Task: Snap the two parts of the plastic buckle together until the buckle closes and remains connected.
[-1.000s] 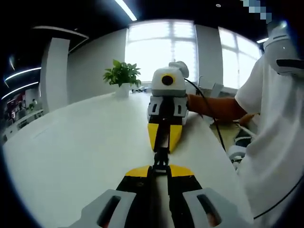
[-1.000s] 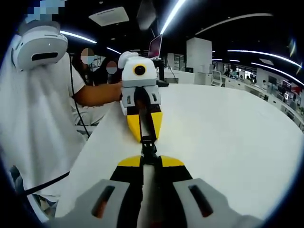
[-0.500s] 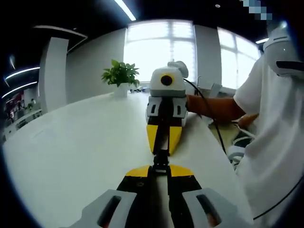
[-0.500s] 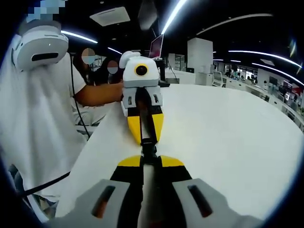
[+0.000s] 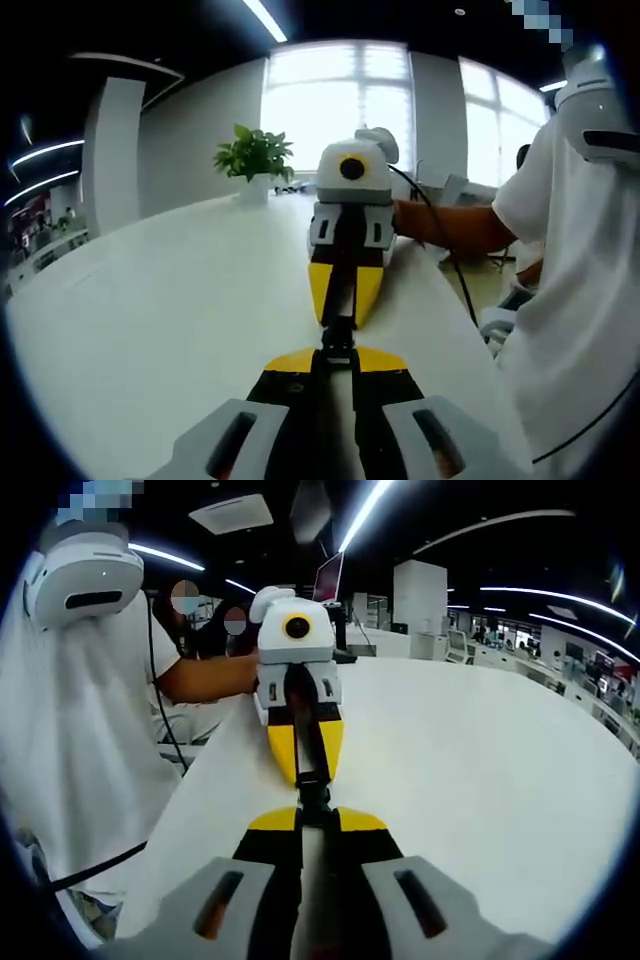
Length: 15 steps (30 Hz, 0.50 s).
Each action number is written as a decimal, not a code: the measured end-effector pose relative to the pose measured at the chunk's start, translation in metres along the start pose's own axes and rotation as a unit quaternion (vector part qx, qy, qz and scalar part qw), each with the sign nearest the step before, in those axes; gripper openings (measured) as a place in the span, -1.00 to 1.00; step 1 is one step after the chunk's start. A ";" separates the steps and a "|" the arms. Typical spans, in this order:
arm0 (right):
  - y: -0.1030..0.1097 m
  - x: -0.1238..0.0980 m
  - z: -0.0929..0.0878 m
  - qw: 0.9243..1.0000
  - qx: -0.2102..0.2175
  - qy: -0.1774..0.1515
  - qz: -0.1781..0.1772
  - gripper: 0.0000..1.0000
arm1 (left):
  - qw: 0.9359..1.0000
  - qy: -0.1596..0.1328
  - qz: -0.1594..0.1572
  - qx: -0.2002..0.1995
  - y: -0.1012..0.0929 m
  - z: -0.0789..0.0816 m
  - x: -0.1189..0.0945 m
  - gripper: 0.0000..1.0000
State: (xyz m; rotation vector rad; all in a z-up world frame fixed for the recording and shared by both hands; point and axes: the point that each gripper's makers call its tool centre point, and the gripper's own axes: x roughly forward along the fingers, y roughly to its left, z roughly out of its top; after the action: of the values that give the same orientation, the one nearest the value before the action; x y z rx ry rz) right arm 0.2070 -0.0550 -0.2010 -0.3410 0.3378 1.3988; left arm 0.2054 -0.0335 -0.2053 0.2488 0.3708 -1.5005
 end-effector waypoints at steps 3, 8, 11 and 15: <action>0.000 0.000 0.000 1.000 -0.001 0.001 0.008 -0.80 | 1.000 0.000 -0.004 0.001 0.001 0.000 0.000 -0.81; -0.003 0.000 0.000 1.000 -0.003 0.002 0.024 -0.80 | 1.000 0.001 -0.013 0.002 0.004 0.000 0.000 -0.81; -0.003 0.001 0.000 0.999 -0.005 0.002 0.032 -0.80 | 1.000 0.001 -0.017 0.003 0.004 0.000 0.000 -0.82; -0.004 0.000 -0.001 0.999 -0.006 0.002 0.039 -0.80 | 1.000 0.002 -0.022 0.006 0.005 0.000 0.000 -0.82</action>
State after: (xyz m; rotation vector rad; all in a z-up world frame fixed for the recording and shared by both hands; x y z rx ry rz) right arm 0.2106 -0.0554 -0.2016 -0.3438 0.3486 1.4779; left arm 0.2104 -0.0335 -0.2054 0.2554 0.3732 -1.5462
